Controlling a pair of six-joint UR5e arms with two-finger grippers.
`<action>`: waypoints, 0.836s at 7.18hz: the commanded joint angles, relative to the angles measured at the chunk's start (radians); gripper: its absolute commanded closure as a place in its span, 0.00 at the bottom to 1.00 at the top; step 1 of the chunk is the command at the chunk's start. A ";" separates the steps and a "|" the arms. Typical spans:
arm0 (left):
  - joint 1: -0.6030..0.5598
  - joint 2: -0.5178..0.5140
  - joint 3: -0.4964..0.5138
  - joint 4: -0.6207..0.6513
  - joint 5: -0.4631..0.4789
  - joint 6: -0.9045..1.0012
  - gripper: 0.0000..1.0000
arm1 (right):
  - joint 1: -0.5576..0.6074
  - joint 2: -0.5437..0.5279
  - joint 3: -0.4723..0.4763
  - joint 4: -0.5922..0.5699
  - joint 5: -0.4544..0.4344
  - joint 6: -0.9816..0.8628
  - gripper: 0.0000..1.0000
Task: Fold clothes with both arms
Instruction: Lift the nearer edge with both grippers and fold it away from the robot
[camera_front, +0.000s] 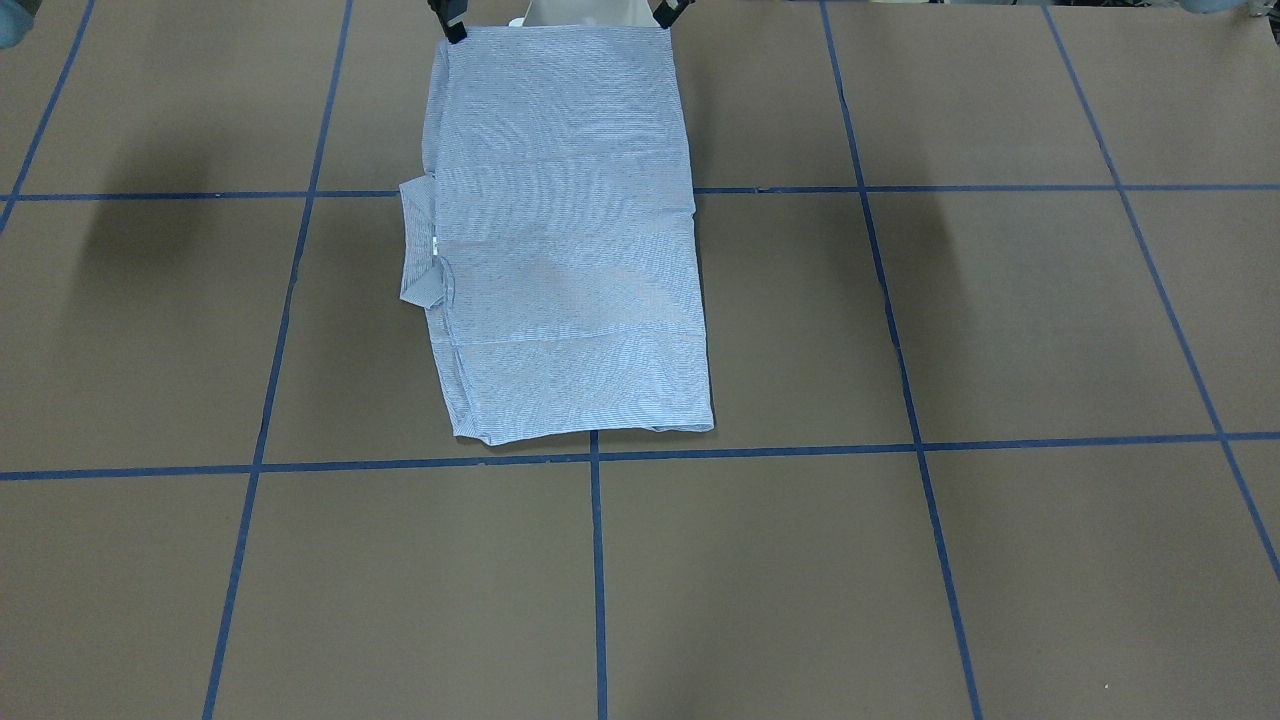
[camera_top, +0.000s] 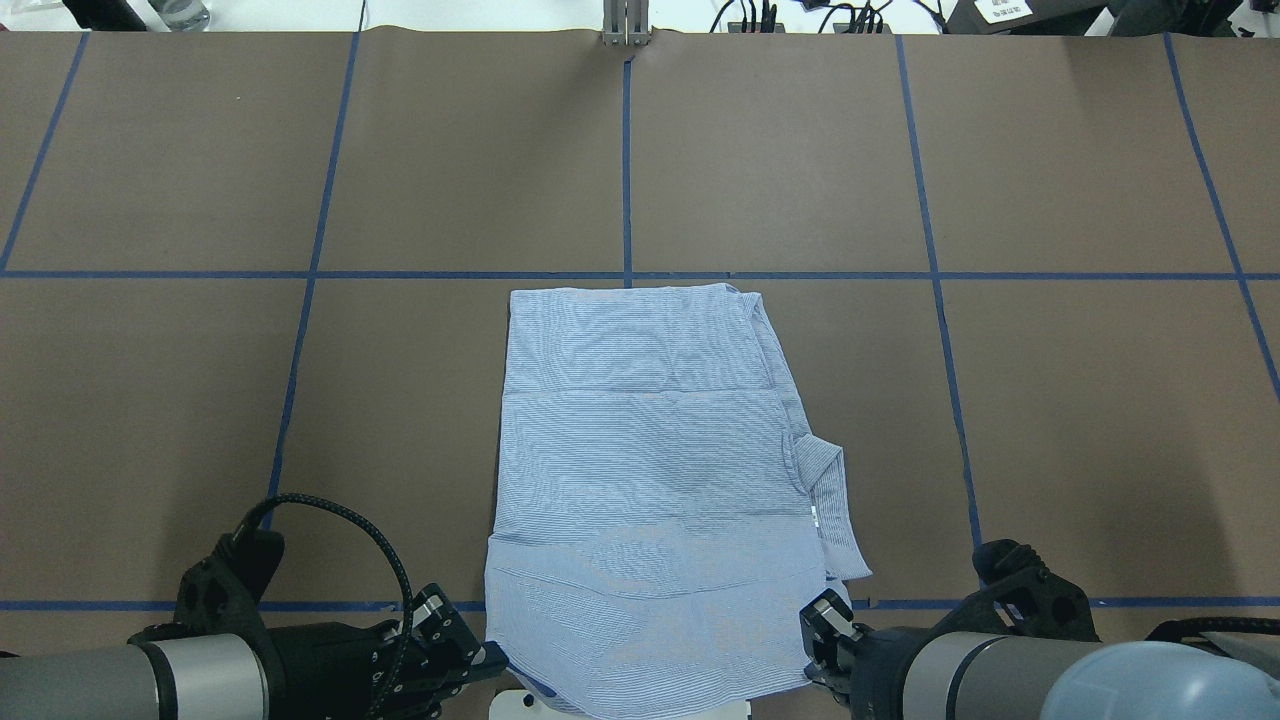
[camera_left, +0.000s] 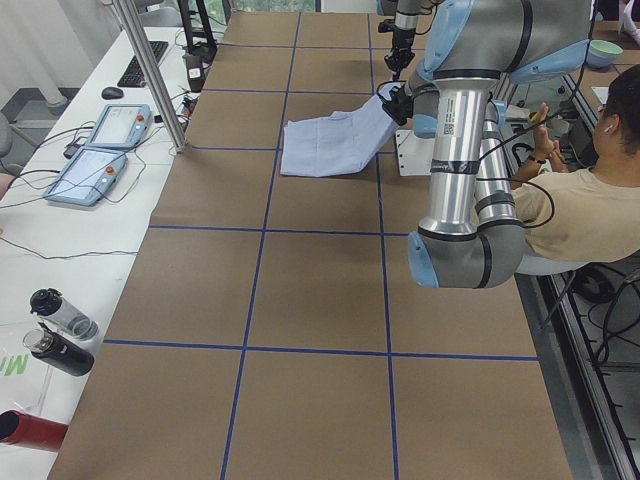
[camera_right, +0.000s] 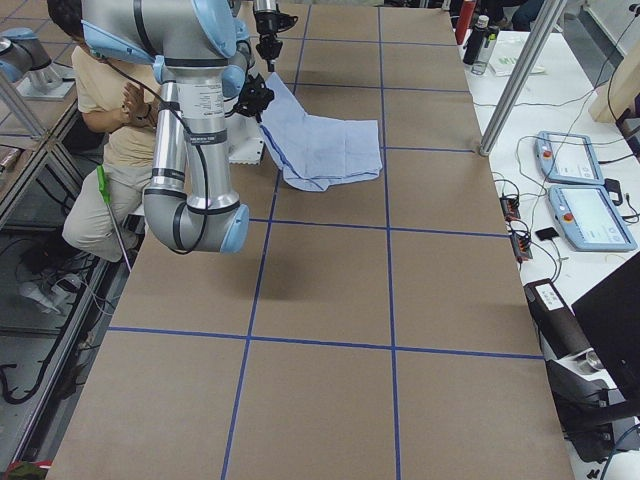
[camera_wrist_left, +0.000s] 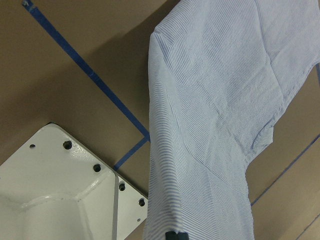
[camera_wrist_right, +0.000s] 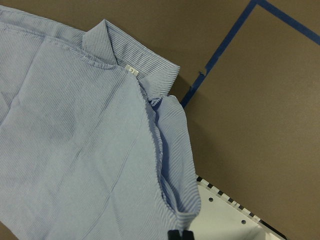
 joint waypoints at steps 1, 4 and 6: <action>-0.021 -0.008 -0.030 0.005 -0.007 0.001 1.00 | 0.100 -0.003 0.003 0.000 0.046 -0.009 1.00; -0.193 -0.056 0.080 0.008 -0.100 0.070 1.00 | 0.250 0.099 -0.164 0.006 0.076 -0.117 1.00; -0.278 -0.155 0.201 0.011 -0.105 0.095 1.00 | 0.329 0.148 -0.276 0.016 0.110 -0.176 1.00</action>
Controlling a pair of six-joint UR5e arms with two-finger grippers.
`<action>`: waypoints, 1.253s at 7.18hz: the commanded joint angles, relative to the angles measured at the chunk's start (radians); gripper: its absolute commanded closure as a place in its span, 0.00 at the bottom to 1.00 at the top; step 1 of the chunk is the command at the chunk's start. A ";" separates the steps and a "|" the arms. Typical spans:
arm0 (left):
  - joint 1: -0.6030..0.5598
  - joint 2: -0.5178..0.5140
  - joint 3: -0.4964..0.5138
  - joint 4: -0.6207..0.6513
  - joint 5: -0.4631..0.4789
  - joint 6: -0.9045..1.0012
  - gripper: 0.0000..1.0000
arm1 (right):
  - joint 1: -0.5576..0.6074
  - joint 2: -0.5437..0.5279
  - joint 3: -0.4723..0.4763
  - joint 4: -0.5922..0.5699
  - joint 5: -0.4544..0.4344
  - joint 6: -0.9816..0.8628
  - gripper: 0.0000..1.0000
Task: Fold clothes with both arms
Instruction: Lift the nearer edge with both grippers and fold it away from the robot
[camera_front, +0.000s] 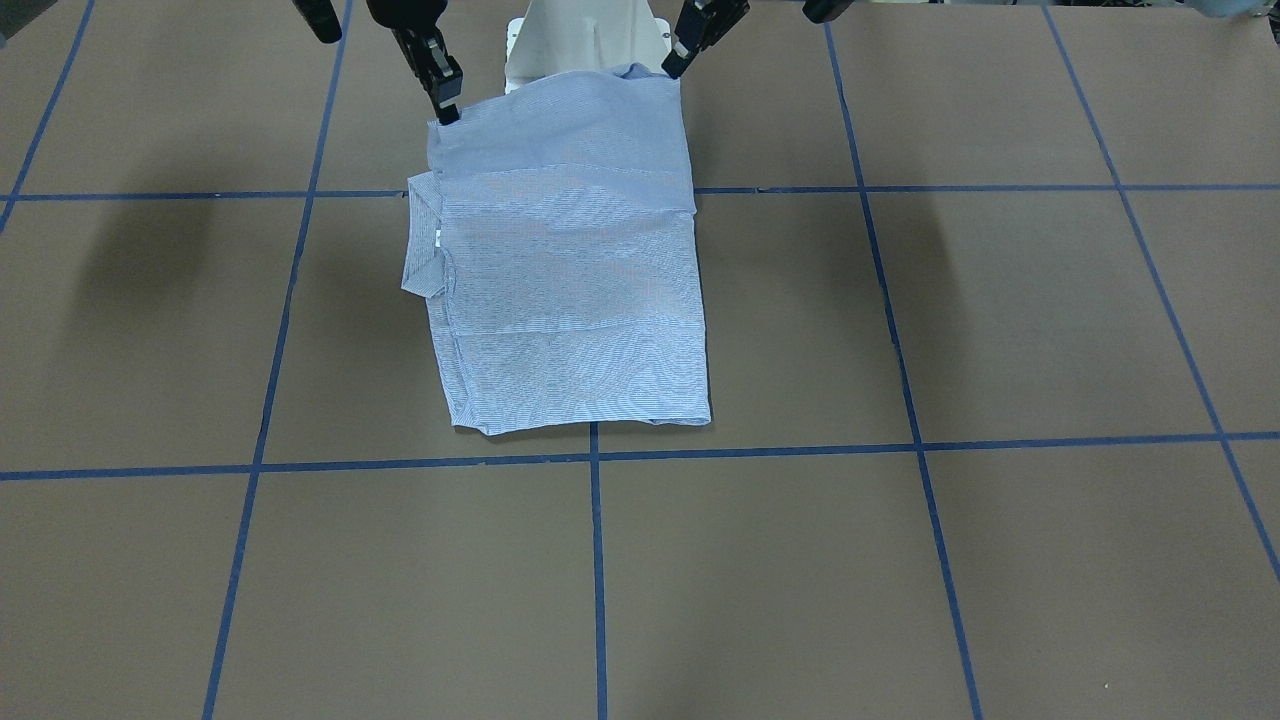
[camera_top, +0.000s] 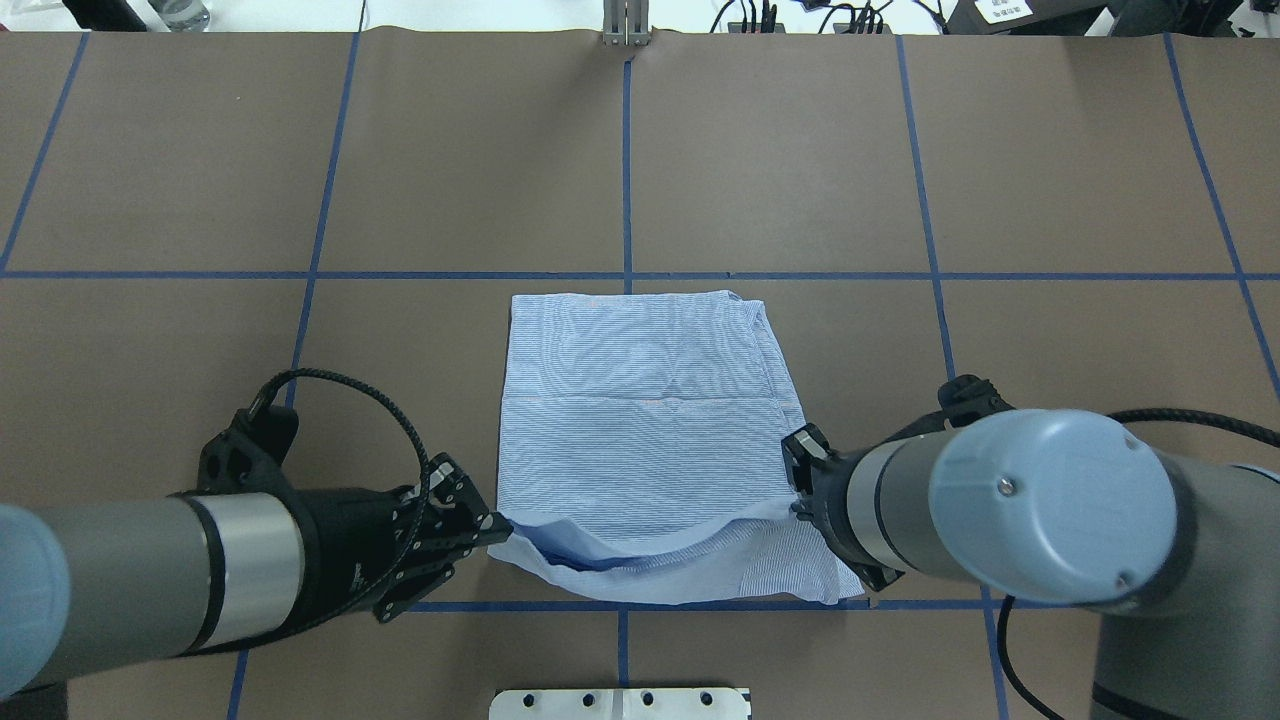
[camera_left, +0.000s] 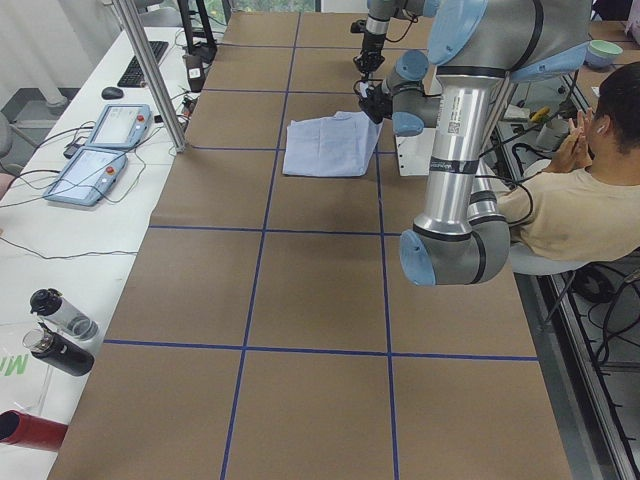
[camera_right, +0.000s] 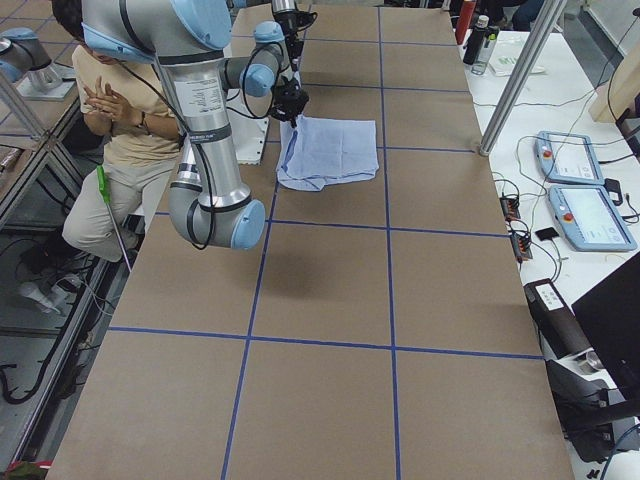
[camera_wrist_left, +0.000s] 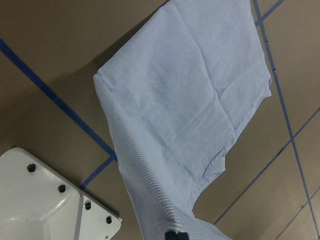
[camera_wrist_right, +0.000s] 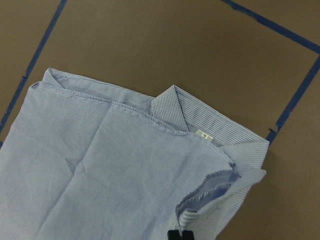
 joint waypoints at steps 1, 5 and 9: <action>-0.098 -0.091 0.132 0.001 -0.057 0.043 1.00 | 0.075 0.042 -0.094 0.007 0.015 -0.072 1.00; -0.189 -0.166 0.287 -0.016 -0.065 0.128 1.00 | 0.155 0.063 -0.269 0.172 0.058 -0.109 1.00; -0.253 -0.222 0.420 -0.046 -0.064 0.177 1.00 | 0.212 0.117 -0.373 0.185 0.079 -0.190 1.00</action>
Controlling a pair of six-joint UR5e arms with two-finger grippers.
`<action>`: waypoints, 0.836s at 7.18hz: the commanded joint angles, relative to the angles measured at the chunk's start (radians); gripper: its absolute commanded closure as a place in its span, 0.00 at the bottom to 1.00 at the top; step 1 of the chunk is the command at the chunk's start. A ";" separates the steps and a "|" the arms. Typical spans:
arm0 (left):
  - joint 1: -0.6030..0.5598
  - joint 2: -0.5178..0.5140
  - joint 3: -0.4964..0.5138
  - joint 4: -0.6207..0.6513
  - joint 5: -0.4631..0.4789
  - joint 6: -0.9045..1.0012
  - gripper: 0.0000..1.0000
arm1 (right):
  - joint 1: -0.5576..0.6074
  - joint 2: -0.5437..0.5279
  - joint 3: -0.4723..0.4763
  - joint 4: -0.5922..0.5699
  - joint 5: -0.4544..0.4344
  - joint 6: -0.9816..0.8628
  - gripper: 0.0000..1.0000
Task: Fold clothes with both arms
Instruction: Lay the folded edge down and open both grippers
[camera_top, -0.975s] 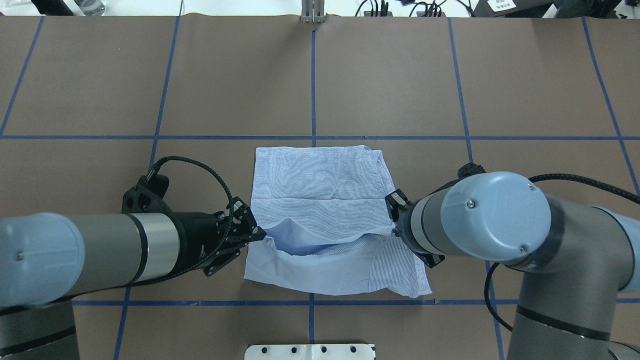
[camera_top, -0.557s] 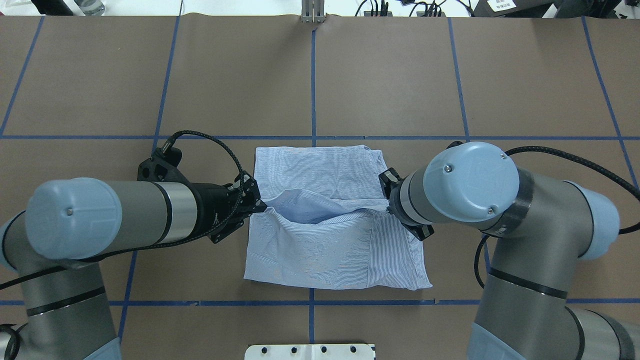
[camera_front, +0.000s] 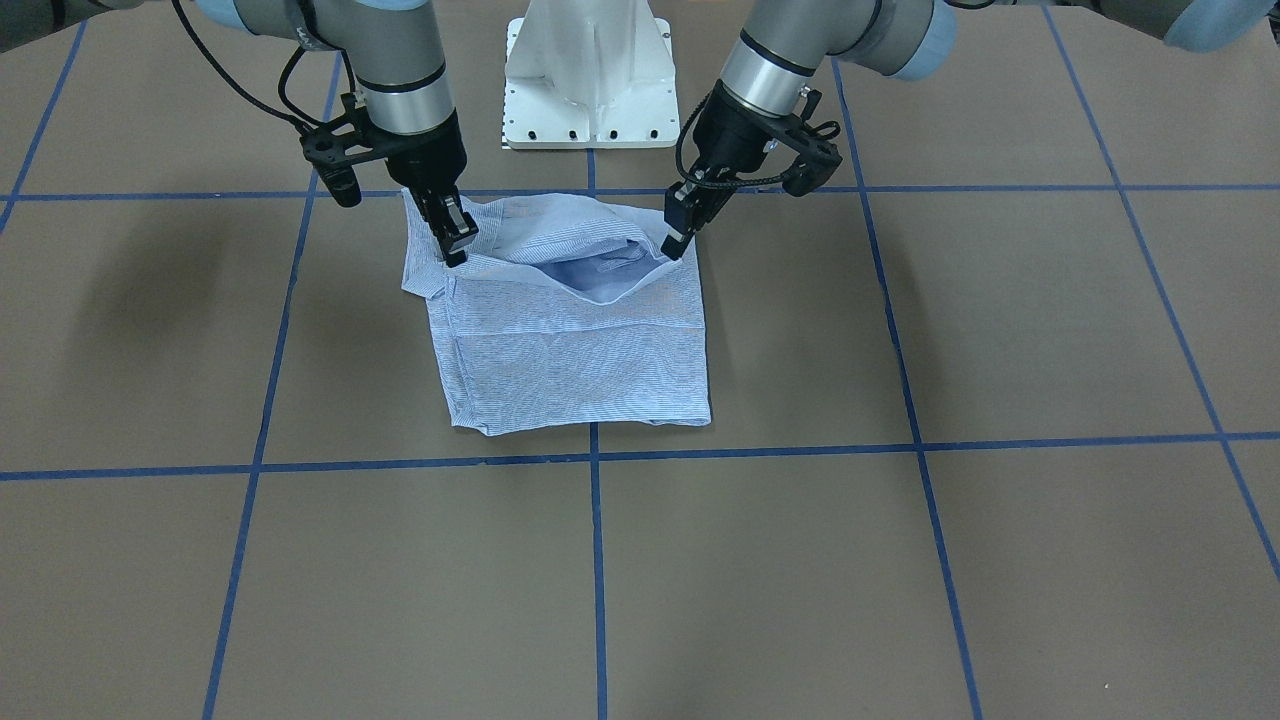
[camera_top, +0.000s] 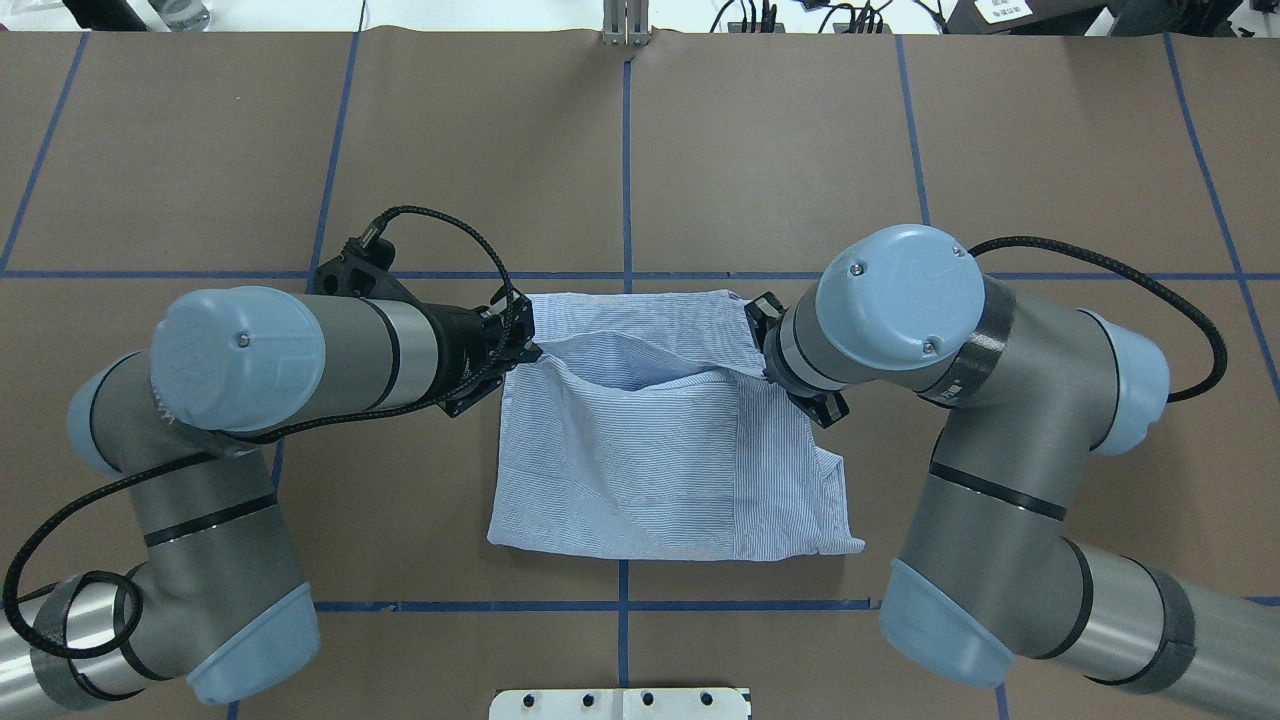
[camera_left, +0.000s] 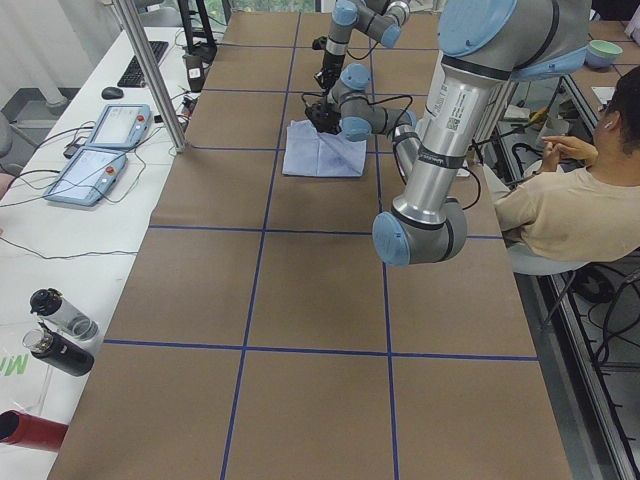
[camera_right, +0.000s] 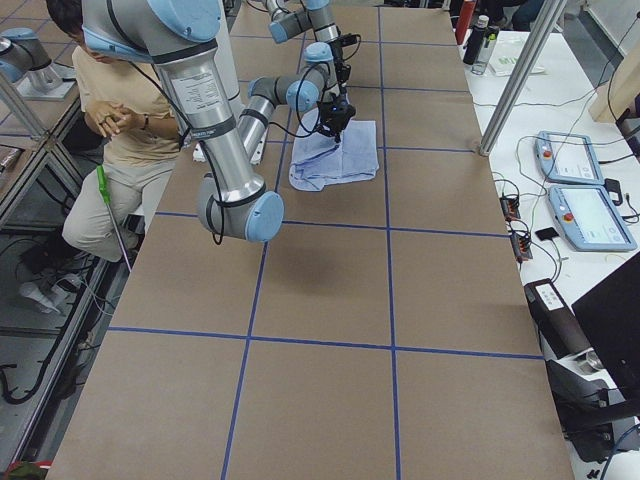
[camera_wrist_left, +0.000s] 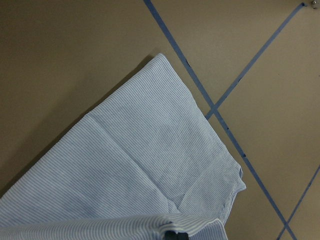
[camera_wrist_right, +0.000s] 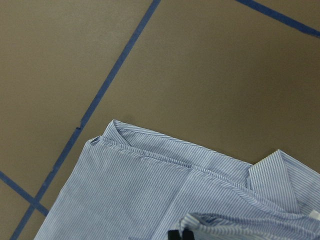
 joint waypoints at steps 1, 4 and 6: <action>-0.026 -0.018 0.098 -0.062 0.000 0.012 1.00 | 0.018 0.010 -0.061 0.040 0.006 -0.054 1.00; -0.042 -0.054 0.267 -0.171 0.005 0.028 1.00 | 0.051 0.045 -0.214 0.164 0.013 -0.135 0.40; -0.100 -0.076 0.376 -0.260 0.003 0.131 0.51 | 0.129 0.249 -0.506 0.240 0.086 -0.163 0.00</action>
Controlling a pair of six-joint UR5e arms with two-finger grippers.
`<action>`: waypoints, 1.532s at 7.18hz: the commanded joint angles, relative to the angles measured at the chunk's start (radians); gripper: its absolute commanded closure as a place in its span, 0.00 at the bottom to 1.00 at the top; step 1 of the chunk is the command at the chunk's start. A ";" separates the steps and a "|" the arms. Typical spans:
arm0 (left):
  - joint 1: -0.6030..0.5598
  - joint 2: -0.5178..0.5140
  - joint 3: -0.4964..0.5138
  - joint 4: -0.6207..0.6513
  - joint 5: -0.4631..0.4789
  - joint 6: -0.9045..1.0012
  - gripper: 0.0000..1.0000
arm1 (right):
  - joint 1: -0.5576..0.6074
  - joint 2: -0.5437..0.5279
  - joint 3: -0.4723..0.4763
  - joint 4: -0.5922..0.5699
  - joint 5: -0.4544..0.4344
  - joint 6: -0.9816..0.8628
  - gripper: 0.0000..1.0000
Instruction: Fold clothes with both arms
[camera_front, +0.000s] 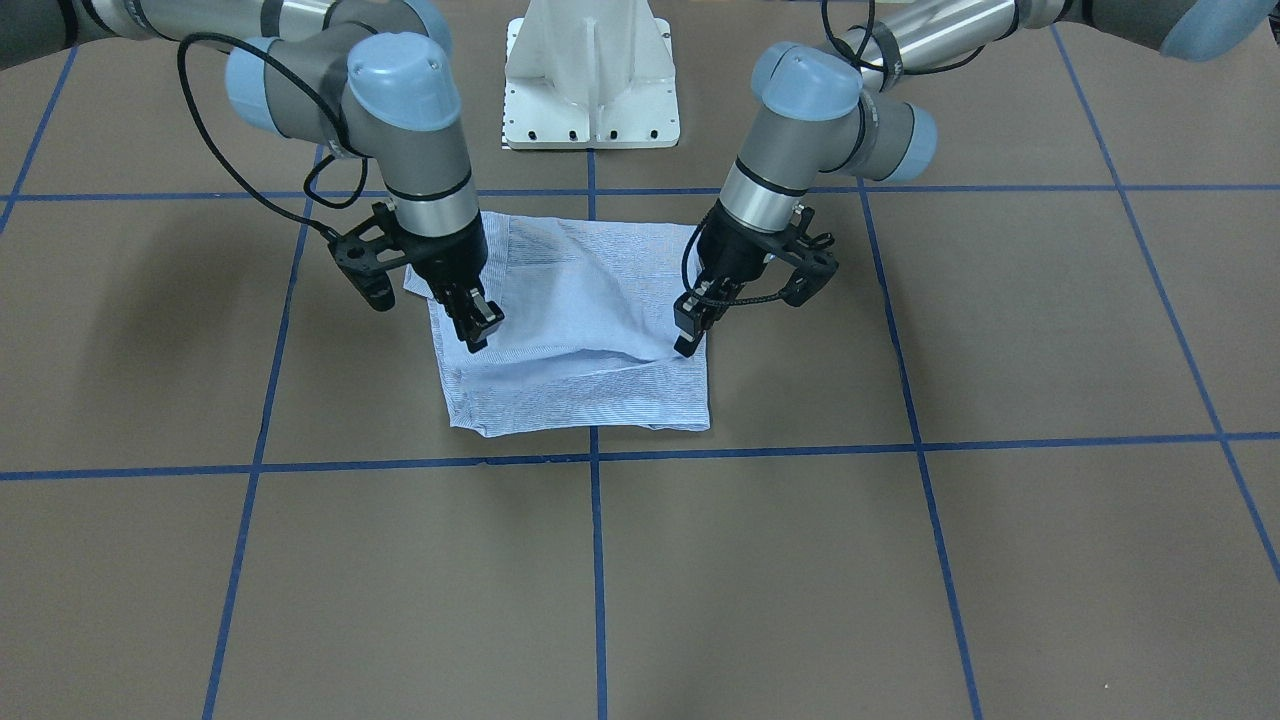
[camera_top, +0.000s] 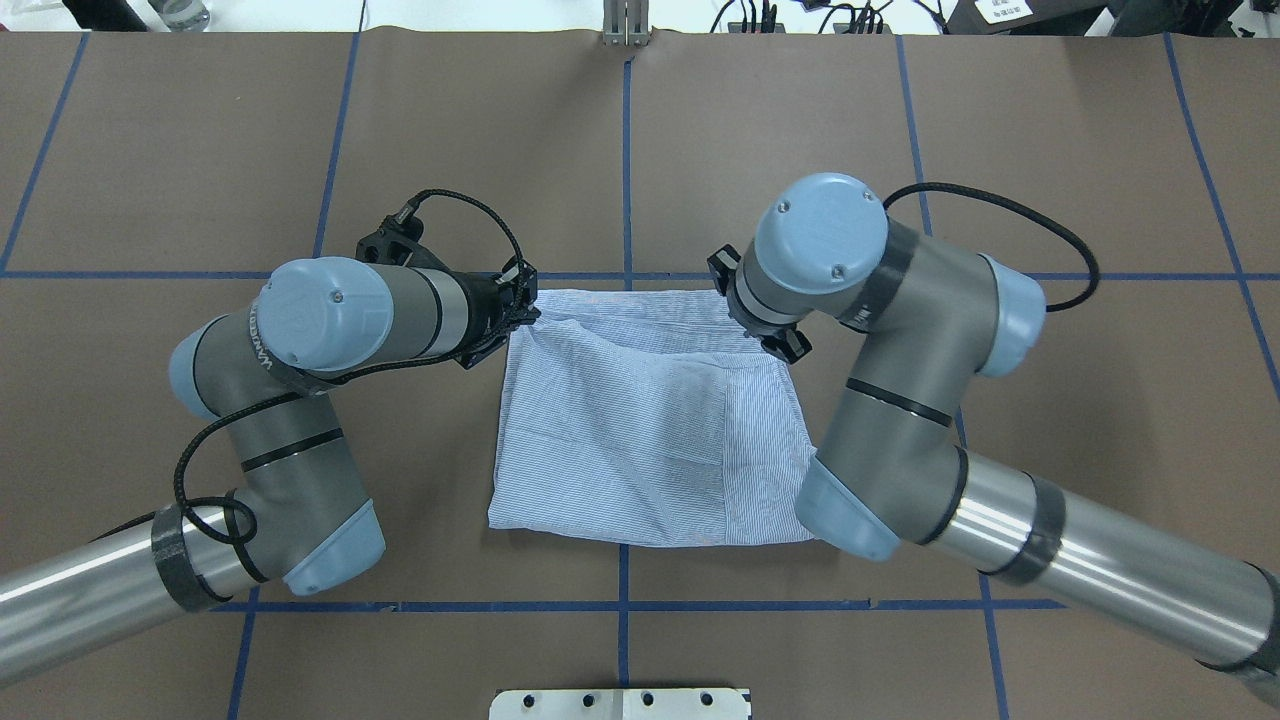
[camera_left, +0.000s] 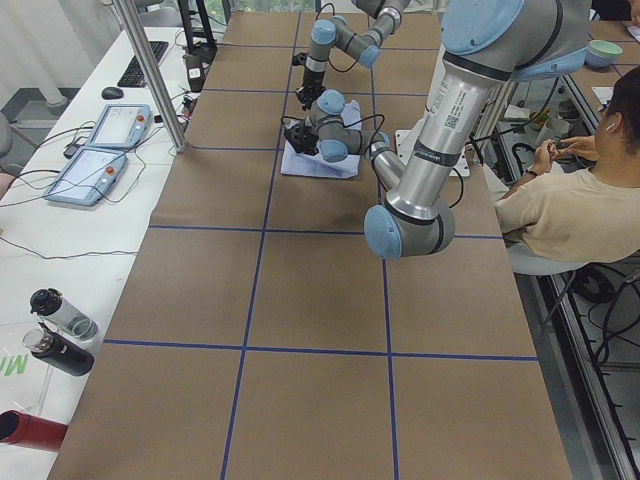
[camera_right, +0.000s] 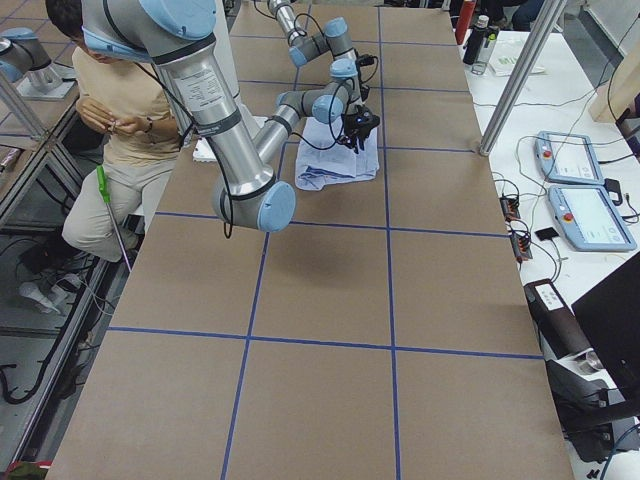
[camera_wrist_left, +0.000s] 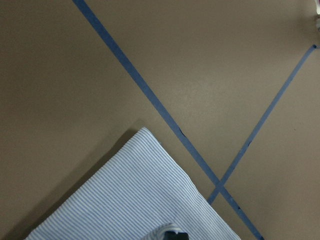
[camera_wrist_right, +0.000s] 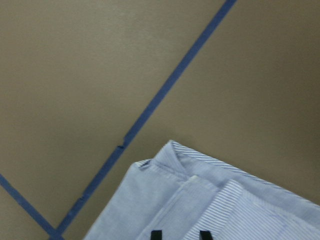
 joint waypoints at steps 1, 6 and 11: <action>-0.067 -0.006 0.057 -0.049 -0.005 0.105 0.41 | 0.101 0.108 -0.191 0.085 0.116 -0.081 0.00; -0.161 0.066 -0.028 -0.038 -0.133 0.375 0.38 | 0.221 -0.025 -0.124 0.094 0.263 -0.309 0.00; -0.501 0.453 -0.216 -0.023 -0.462 1.307 0.39 | 0.592 -0.362 -0.039 0.082 0.527 -1.196 0.00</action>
